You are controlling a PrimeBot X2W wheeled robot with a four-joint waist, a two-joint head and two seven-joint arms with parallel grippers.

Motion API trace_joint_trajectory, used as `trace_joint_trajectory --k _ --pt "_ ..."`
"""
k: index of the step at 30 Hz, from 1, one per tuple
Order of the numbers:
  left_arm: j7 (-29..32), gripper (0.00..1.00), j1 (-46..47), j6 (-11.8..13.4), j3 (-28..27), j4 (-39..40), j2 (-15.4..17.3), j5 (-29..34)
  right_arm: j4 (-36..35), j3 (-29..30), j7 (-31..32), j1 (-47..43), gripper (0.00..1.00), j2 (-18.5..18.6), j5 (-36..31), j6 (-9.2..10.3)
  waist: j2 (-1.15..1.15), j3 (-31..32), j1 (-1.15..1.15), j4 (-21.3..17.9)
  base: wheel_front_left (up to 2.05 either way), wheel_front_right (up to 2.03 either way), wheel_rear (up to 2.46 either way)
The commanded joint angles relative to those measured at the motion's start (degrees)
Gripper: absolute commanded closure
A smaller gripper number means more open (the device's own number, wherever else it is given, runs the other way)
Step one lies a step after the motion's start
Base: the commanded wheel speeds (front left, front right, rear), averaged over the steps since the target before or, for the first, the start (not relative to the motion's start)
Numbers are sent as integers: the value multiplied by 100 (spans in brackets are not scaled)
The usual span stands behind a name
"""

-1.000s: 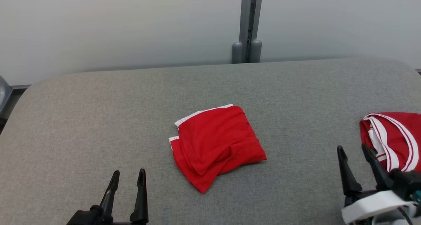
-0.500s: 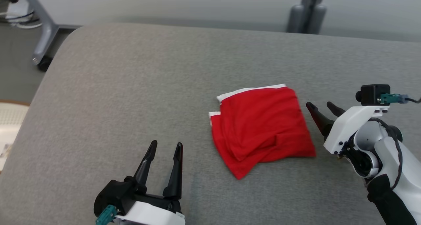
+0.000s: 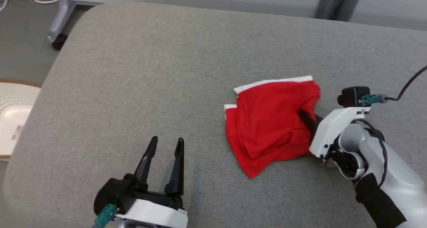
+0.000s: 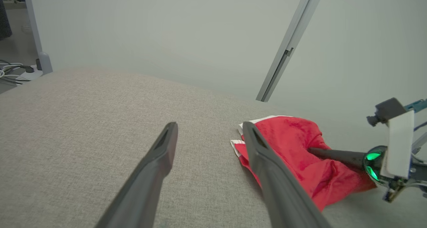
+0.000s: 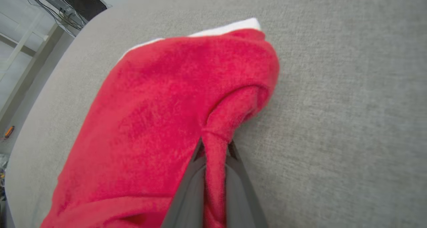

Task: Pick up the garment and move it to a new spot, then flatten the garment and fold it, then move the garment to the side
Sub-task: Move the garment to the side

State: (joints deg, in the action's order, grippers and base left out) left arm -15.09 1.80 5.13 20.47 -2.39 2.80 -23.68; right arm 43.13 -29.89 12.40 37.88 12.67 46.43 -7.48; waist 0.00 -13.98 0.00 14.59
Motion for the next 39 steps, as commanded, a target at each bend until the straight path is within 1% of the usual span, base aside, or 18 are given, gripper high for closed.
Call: trace_joint_trajectory --k 1,4,6,11,13,14,17,20,24,27,29,30,31,33,35,37,39 --pt "-8 0 85 24 -65 11 19 45 -107 4 -163 -11 100 29 171 -3 0 -4 0 -327 0 0 0" --pt "-8 0 34 -8 -178 -13 20 101 -360 -64 -403 -99 100 77 392 -2 0 25 0 -832 0 0 0" --pt "-8 0 33 -43 -239 -26 21 145 -544 -111 -524 -177 100 176 507 -2 0 45 0 -1200 0 0 0" --pt "-8 0 145 -132 -378 -74 22 290 -935 -125 -724 -296 100 615 624 -3 0 46 0 -2073 0 0 0" --pt "-8 0 173 -183 -398 -106 23 352 -1061 -71 -745 -311 100 849 662 -3 0 35 0 -2328 0 0 0" --pt "-8 0 173 -183 -398 -106 23 352 -1061 -71 -745 -311 100 849 662 -3 0 35 0 -2328 0 0 0" --pt "-9 0 259 -252 -400 -151 23 412 -1180 24 -668 -268 100 1241 652 -3 0 14 0 -2567 0 0 0" --pt "-8 0 270 -259 -389 -191 24 411 -1174 147 -509 -156 100 1573 626 -3 0 -1 0 -2664 0 0 0" --pt "-9 0 218 -280 -359 -242 26 379 -978 440 -231 75 100 2036 567 -3 0 -83 0 -2614 0 0 0" --pt "-8 0 193 -270 -357 -259 26 395 -721 592 -103 215 100 2222 474 -3 0 -149 0 -2532 0 0 0" --pt "-8 0 183 -273 -352 -269 20 407 -453 677 -39 302 100 2265 368 -2 0 -177 0 -2484 0 0 0" --pt "-8 0 187 -276 -355 -276 21 405 -301 736 -95 358 77 2261 292 -2 0 -187 0 -2461 0 0 0" --pt "-8 0 196 -276 -346 -284 23 401 -104 803 -177 404 0 2272 167 -2 0 -196 0 -2437 0 0 0" --pt "-8 0 216 -265 -327 -305 23 366 246 793 -381 450 0 2306 -255 -2 0 -194 0 -2376 0 0 0" --pt "-9 0 201 -229 -329 -302 22 347 457 800 -804 549 0 2339 -776 -2 0 -175 0 -2342 0 0 0" --pt "-8 0 134 -208 -350 -299 22 321 542 887 -1283 548 0 2259 -1177 -2 0 -129 0 -2339 0 0 0" --pt "-8 0 62 -192 -378 -298 22 308 469 1097 -1808 493 0 2100 -1410 -2 0 -54 0 -2366 0 0 0"
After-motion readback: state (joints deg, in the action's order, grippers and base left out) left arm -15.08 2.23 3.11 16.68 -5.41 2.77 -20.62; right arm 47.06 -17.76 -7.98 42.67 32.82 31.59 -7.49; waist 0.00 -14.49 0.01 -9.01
